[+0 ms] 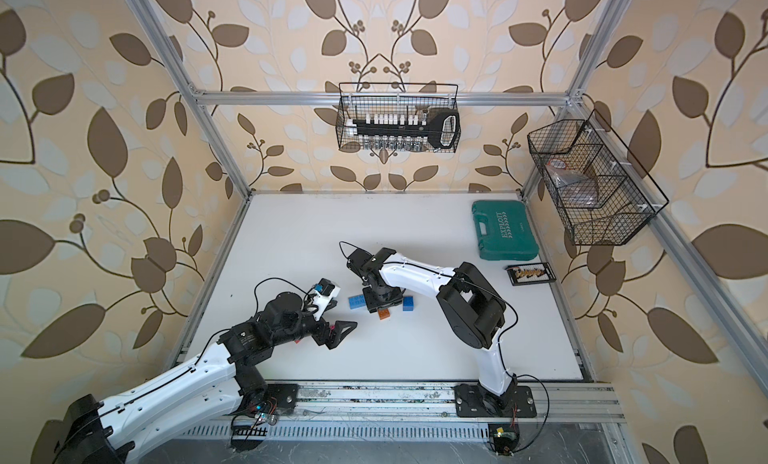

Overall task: Assemble a spoon with lego
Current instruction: Pick up the lego brick from the center of the board, then assemble the lego brick with the lego brick.

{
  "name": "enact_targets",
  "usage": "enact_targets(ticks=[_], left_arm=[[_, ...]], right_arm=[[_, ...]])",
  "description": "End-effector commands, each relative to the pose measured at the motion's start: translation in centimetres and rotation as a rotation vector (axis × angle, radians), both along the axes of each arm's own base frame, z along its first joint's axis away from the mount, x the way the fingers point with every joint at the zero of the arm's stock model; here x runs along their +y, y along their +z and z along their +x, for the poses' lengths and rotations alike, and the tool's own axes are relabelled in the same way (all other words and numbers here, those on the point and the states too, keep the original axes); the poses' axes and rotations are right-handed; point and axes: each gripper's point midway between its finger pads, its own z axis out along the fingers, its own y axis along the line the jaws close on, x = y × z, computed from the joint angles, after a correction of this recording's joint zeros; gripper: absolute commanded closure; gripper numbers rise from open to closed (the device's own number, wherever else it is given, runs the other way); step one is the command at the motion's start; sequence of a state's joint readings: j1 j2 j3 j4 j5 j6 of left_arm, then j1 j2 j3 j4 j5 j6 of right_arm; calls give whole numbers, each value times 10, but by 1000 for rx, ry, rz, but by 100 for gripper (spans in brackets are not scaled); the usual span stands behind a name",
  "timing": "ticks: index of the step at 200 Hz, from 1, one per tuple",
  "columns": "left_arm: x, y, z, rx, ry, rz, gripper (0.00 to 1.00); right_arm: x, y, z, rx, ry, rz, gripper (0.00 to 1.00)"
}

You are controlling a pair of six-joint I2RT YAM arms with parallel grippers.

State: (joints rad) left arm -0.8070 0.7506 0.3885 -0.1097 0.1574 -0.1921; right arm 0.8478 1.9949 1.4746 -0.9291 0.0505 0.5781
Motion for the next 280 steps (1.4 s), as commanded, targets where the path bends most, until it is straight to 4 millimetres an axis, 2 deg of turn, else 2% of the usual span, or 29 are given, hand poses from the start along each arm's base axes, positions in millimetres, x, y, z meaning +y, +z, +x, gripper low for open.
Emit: enact_targets(ticks=[1, 50, 86, 122, 154, 174, 197, 231, 251, 280], left_arm=[[0, -1, -1, 6, 8, 1, 1], [1, -2, -1, 9, 9, 4, 1], [0, -3, -1, 11, 9, 6, 1], [0, -3, -1, 12, 7, 8, 1], [0, -3, -1, 12, 6, 7, 1], [-1, -4, -2, 13, 2, 8, 1], [-2, -6, -3, 9, -12, 8, 1], [-5, -9, -3, 9, -26, 18, 1], [-8, -10, -3, 12, -38, 27, 1], [-10, -13, -4, 11, -50, 36, 1]], right_arm=[[3, -8, -1, 20, 8, 2, 50], [0, -18, -5, 48, 7, -20, 50], [-1, -22, -8, 64, 9, -22, 57], [-2, -27, -11, 89, 9, -32, 57], [-3, -23, -11, 80, 7, -33, 66], [-3, -11, -9, 54, -5, -18, 73], [-4, 24, -3, -20, -38, 20, 76], [-30, 68, 8, -93, -112, 10, 76], [-48, 79, 11, -102, -167, 18, 76], [-75, 78, 13, -94, -228, 5, 77]])
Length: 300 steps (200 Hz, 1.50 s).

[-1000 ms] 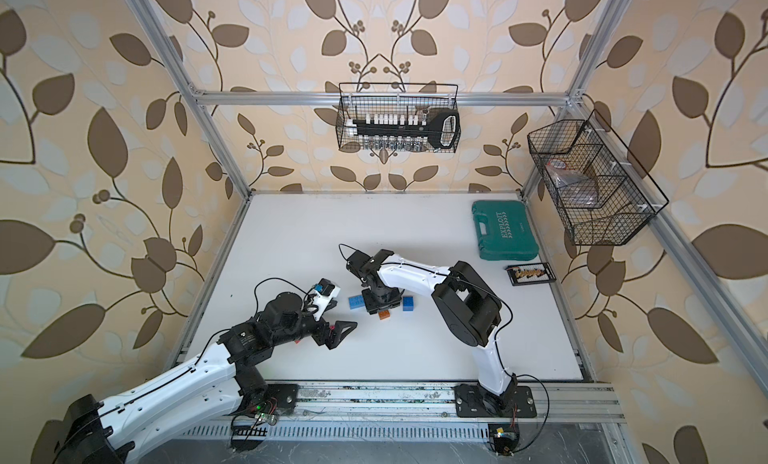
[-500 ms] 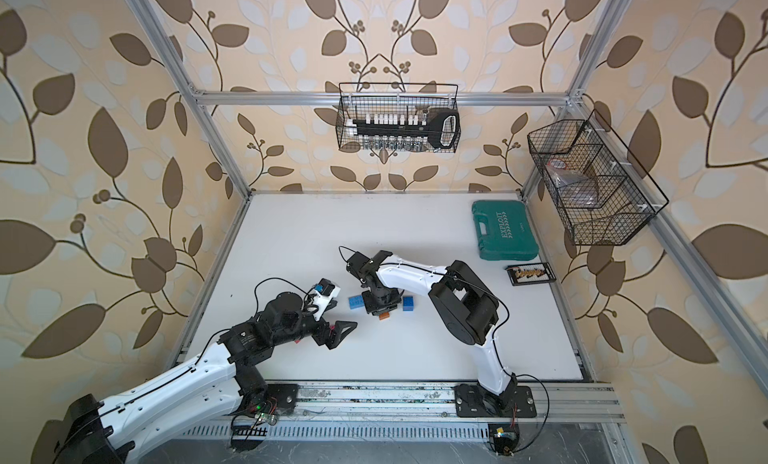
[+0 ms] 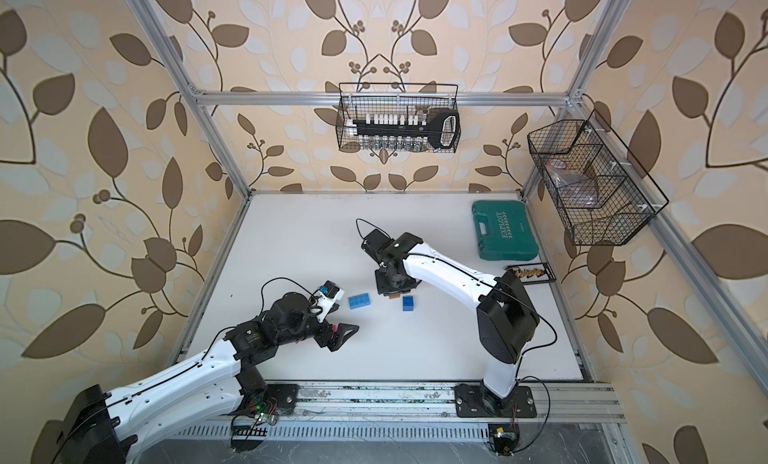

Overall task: Assemble a spoon with lego
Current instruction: Assemble the lego brick with the lego brick.

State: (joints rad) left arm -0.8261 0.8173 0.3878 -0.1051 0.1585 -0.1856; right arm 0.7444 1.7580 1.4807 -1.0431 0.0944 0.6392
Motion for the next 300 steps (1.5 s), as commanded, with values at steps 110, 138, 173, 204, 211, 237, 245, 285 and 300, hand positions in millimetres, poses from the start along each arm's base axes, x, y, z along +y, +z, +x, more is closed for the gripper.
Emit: enact_targets(ticks=[110, 138, 173, 204, 211, 237, 245, 285, 300], left_arm=[[-9, 2, -3, -43, -48, -2, 1], [-10, 2, -3, -43, -49, -1, 1], [-10, 1, -4, -40, -48, 3, 1], [-9, 1, -3, -41, -46, 3, 1], [-9, 1, -4, -39, -46, 3, 1], [-9, 1, -3, -38, -44, 5, 1], [-9, 0, -4, -36, -45, 5, 1], [-9, 1, -3, -38, -40, 7, 1], [-9, 1, -3, -37, -40, 8, 1]], right_arm=[[-38, -48, -9, 119, -79, -71, 77], [-37, -54, -11, 127, -83, -64, 77], [-36, -58, -11, 134, -84, -56, 77], [-35, -64, -10, 139, -87, -62, 77], [-35, -65, -11, 141, -88, -62, 77], [-35, -71, -12, 150, -91, -64, 77], [-36, -73, -13, 154, -92, -69, 77], [-39, -85, -15, 166, -101, -78, 77], [-41, -95, -18, 189, -99, -76, 77]])
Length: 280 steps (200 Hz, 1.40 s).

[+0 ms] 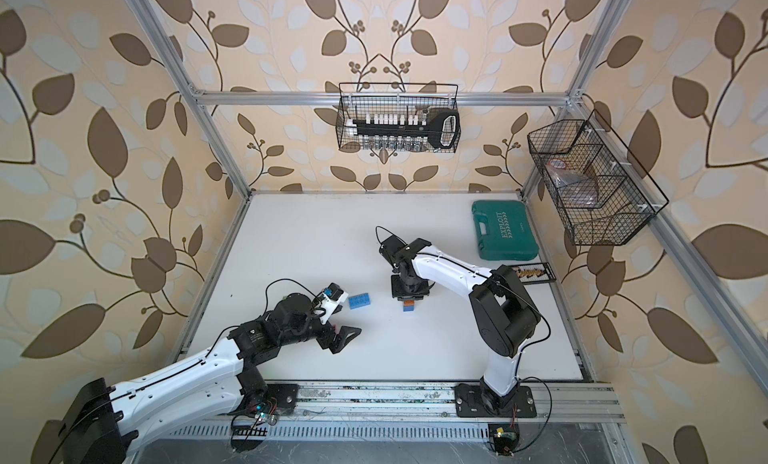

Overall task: Assemble a spoon with lego
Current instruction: Assemble the lego brick with the lego brick, then pick up the lego brick from the center of the board.

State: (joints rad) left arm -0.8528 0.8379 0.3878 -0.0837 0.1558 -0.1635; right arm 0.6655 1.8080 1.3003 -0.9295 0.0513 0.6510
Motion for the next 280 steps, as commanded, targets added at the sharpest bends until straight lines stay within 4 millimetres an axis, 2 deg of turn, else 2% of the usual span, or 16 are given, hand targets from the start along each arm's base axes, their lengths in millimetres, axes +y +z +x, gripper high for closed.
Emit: enact_targets(ticks=[1, 28, 47, 57, 71, 114, 152, 177, 182, 200, 245, 280], left_arm=[[-2, 2, 1, -20, -2, -1, 1], [-2, 1, 1, -20, 0, 1, 1], [-2, 2, 2, -20, 2, 1, 1], [-2, 3, 2, -20, 2, 0, 1], [-2, 2, 2, -19, 4, 2, 1], [0, 3, 4, -21, 18, 12, 1], [12, 25, 14, -60, 121, -29, 1], [22, 35, 14, -98, 167, -72, 1], [25, 35, 14, -100, 174, -72, 1], [30, 33, 11, -97, 187, -74, 1], [42, 32, 9, -93, 237, -82, 1], [51, 32, 9, -95, 276, -104, 1]], right_arm=[[-9, -31, -13, 75, -13, -33, 77], [-11, -43, -18, 104, -11, -38, 77], [-11, -38, -16, 94, -10, -40, 74], [-10, -29, -13, 74, -11, -28, 67], [-8, -16, -8, 44, -13, -15, 52], [0, 22, 6, -33, -9, 24, 30], [5, 62, 10, -103, 13, 49, 28], [24, 80, 19, -149, 52, 60, 25], [35, 81, 18, -149, 77, 66, 25], [62, 74, 20, -138, 120, 76, 21], [126, 24, 28, -79, 193, 113, 15], [151, -3, 28, -39, 238, 86, 13]])
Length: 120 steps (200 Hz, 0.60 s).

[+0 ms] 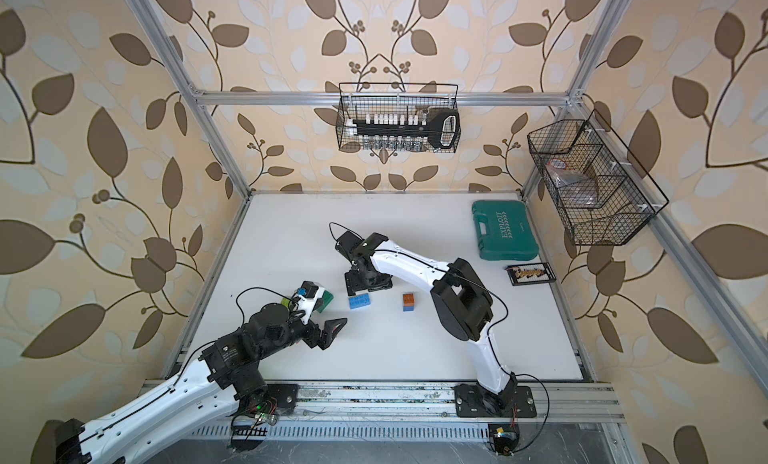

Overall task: Assemble a spoon with lego
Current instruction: Pick up the lego brick from the center of the board.

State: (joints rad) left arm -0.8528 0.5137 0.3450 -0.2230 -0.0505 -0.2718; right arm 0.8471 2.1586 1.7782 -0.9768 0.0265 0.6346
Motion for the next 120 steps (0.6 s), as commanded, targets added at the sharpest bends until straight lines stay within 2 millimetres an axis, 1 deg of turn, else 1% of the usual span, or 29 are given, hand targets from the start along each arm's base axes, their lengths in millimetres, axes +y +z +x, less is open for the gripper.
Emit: enact_targets(ticks=[1, 18, 37, 67, 83, 120], left_arm=[[7, -1, 0, 4, 45, -19, 1], [10, -5, -2, 20, 59, -27, 1], [12, -5, -3, 15, 59, -39, 1], [10, -6, -3, 16, 54, -33, 1], [8, -7, -3, 21, 45, -24, 1], [7, -10, -2, 29, 39, -12, 1]], right_arm=[[19, 0, 0, 3, 37, 13, 13], [23, -10, -2, 21, 48, -2, 13], [24, -21, -7, 42, 54, -18, 13], [24, -26, -13, 49, 60, -33, 14], [21, -28, -14, 54, 57, -44, 15], [17, -40, -18, 71, 58, -66, 17]])
